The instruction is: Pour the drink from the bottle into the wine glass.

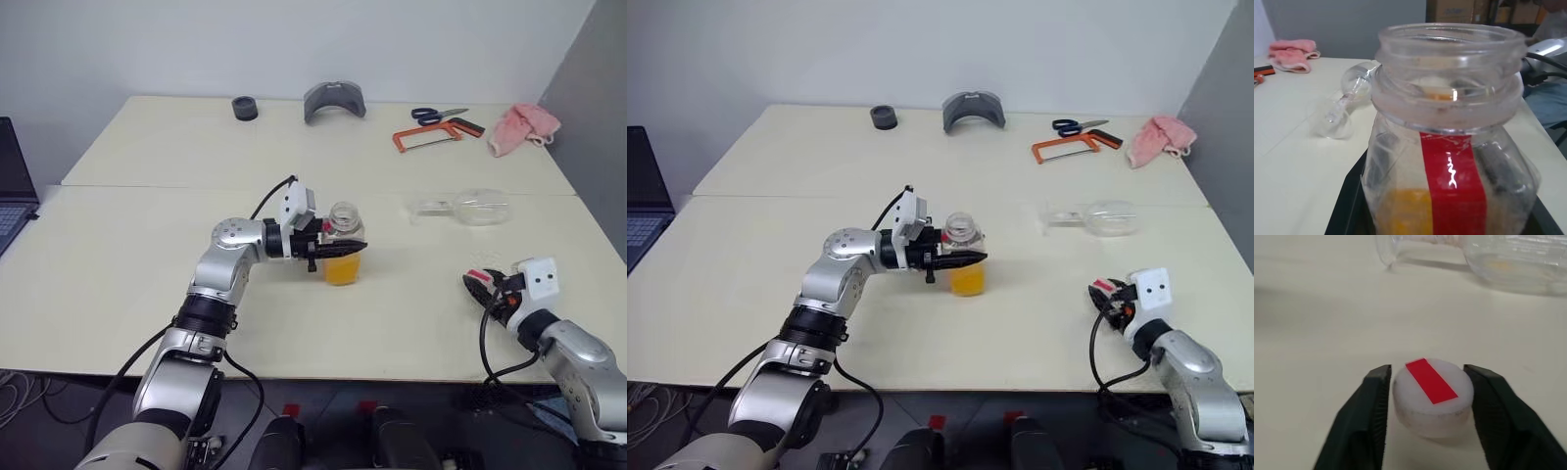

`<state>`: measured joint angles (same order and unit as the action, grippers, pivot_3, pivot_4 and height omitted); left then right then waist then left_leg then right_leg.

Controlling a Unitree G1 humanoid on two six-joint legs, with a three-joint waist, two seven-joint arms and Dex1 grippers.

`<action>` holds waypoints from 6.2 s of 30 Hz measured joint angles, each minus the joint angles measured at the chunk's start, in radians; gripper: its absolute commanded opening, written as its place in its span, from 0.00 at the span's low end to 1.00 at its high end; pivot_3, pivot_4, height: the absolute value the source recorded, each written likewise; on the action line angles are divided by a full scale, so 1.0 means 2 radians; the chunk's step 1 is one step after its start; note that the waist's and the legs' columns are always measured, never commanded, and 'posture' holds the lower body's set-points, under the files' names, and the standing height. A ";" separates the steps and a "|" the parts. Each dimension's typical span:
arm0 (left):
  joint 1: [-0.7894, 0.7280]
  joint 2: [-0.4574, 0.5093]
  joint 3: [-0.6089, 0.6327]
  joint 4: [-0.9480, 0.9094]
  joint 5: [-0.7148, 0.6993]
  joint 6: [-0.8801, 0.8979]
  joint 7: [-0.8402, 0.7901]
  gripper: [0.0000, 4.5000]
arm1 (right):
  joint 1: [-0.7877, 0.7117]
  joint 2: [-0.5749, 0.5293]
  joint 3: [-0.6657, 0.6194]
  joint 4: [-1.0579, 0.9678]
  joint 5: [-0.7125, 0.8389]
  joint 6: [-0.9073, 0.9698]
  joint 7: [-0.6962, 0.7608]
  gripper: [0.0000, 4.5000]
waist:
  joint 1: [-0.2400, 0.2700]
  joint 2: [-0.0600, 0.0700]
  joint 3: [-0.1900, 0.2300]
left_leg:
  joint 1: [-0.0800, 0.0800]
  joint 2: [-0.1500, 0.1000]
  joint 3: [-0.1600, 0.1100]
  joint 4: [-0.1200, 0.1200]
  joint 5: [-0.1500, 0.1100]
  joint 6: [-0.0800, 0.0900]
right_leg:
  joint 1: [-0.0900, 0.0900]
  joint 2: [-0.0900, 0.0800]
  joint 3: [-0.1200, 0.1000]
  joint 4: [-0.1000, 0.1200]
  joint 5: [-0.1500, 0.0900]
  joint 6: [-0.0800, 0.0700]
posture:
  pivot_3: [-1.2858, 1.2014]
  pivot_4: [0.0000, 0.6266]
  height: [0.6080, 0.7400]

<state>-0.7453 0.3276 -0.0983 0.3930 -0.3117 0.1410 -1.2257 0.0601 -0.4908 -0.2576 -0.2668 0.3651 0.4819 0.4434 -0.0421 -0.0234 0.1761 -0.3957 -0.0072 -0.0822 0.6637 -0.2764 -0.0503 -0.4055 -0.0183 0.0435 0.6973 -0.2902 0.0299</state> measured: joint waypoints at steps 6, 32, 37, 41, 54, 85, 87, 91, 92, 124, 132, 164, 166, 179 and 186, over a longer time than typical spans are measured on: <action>0.000 0.009 0.033 0.000 0.000 -0.005 0.043 0.36 | 0.006 -0.030 -0.005 0.000 0.015 0.003 0.042 1.00 | 0.002 0.000 0.000 | 0.000 0.000 0.000 0.000 0.000 0.000 | 0.000 0.000 0.000 0.000 0.000 0.000 | 0.52 0.24 1.00; -0.037 0.049 0.152 0.205 0.067 -0.117 0.391 0.36 | -0.366 0.097 0.277 0.064 -0.057 0.044 0.092 1.00 | 0.002 -0.001 0.000 | -0.002 0.000 -0.005 0.001 0.001 -0.002 | -0.001 -0.003 -0.002 0.000 0.000 0.000 | 0.52 0.24 1.00; -0.047 0.048 0.162 0.228 0.064 -0.126 0.400 0.52 | -0.373 0.107 0.277 0.077 -0.070 0.038 0.092 1.00 | 0.001 -0.001 0.000 | -0.001 0.000 -0.005 0.001 0.001 -0.002 | -0.001 -0.002 -0.002 0.000 0.000 0.000 | 0.52 0.24 1.00; -0.049 0.047 0.166 0.244 0.060 -0.128 0.402 0.80 | -0.373 0.109 0.277 0.077 -0.074 0.038 0.093 1.00 | -0.001 -0.001 0.000 | -0.001 0.000 -0.005 0.001 0.001 -0.002 | -0.001 -0.002 -0.002 0.000 0.000 0.000 | 0.52 0.24 1.00; 0.000 0.045 0.164 0.215 0.062 -0.129 0.400 1.00 | -0.295 0.081 0.268 0.024 -0.059 0.071 0.098 1.00 | -0.002 -0.001 0.000 | -0.001 0.000 -0.005 0.000 0.001 -0.002 | -0.001 -0.002 -0.002 0.000 0.000 0.000 | 0.52 0.24 1.00; 0.273 0.067 0.112 -0.198 -0.013 0.031 0.282 1.00 | -0.194 0.236 0.007 -0.068 0.084 0.278 -0.127 1.00 | 0.001 -0.001 0.000 | -0.001 0.001 -0.005 0.000 0.000 0.000 | 0.000 -0.002 -0.002 0.000 0.000 0.000 | 0.52 0.24 1.00; 0.270 0.083 0.097 -0.224 -0.028 0.047 0.246 1.00 | -0.228 0.264 -0.038 -0.042 0.099 0.282 -0.169 1.00 | 0.001 0.000 0.000 | 0.000 0.001 -0.005 0.000 0.000 0.000 | 0.000 -0.002 -0.001 0.000 0.000 0.000 | 0.52 0.24 1.00; 0.240 0.120 0.069 -0.239 -0.049 0.075 0.174 1.00 | -0.291 0.295 -0.131 0.029 0.135 0.274 -0.249 1.00 | 0.000 0.000 0.000 | 0.000 0.000 -0.002 -0.001 0.000 0.000 | 0.000 -0.001 -0.001 0.000 0.000 0.000 | 0.52 0.24 1.00; 0.228 0.126 0.064 -0.240 -0.052 0.080 0.157 1.00 | -0.305 0.299 -0.151 0.048 0.144 0.266 -0.267 1.00 | 0.000 0.000 0.000 | 0.000 0.000 -0.001 -0.001 0.000 0.000 | 0.000 -0.001 -0.001 0.000 0.000 0.000 | 0.52 0.24 1.00; 0.168 0.119 0.025 -0.229 -0.045 0.082 0.092 1.00 | -0.528 0.193 -0.254 0.615 0.203 -0.123 -0.230 0.23 | -0.011 0.001 0.000 | 0.001 0.001 0.001 -0.001 0.000 0.000 | 0.000 -0.001 0.000 0.000 0.000 0.000 | 0.52 0.24 1.00; 0.168 0.120 0.023 -0.228 -0.042 0.079 0.094 1.00 | -0.499 0.205 -0.179 0.553 0.171 -0.118 -0.175 0.05 | -0.009 0.002 0.000 | 0.001 0.001 0.001 -0.001 0.000 0.000 | 0.000 -0.001 0.000 0.000 0.000 0.000 | 0.52 0.24 1.00; 0.255 0.139 0.109 -0.242 -0.040 0.089 0.175 1.00 | -0.402 0.227 0.161 0.502 -0.147 -0.351 0.018 0.04 | -0.022 0.002 0.001 | 0.002 0.002 -0.001 -0.002 0.000 0.000 | 0.000 -0.001 0.001 0.000 0.000 0.000 | 0.52 0.24 1.00; 0.263 0.141 0.114 -0.252 -0.041 0.092 0.183 1.00 | -0.425 0.242 0.166 0.523 -0.148 -0.360 0.026 0.04 | -0.021 0.002 0.001 | 0.002 0.003 -0.002 -0.002 0.000 0.000 | 0.000 -0.001 0.000 0.000 0.000 0.000 | 0.52 0.24 1.00; 0.271 0.153 0.150 -0.287 -0.055 0.112 0.206 1.00 | -0.463 0.267 0.178 0.630 -0.173 -0.424 0.039 0.12 | -0.016 0.002 0.001 | 0.002 0.002 -0.002 -0.002 0.000 0.000 | 0.000 -0.002 0.000 0.000 0.000 0.000 | 0.52 0.24 1.00; 0.271 0.157 0.151 -0.297 -0.060 0.119 0.214 1.00 | -0.462 0.272 0.178 0.634 -0.172 -0.426 0.046 0.64 | -0.017 0.002 0.001 | 0.002 0.002 -0.002 -0.002 0.000 0.000 | 0.000 -0.002 0.000 0.000 0.000 0.000 | 0.52 0.24 1.00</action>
<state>-0.2029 0.6412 0.2030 -0.2005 -0.4325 0.3784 -0.7969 -0.8647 0.0523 0.0980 1.0011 0.0213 -0.3702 0.5356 -0.0756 -0.0196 0.1775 -0.3919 -0.0037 -0.0859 0.6606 -0.2763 -0.0507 -0.4056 -0.0217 0.0441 0.6978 -0.2899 0.0294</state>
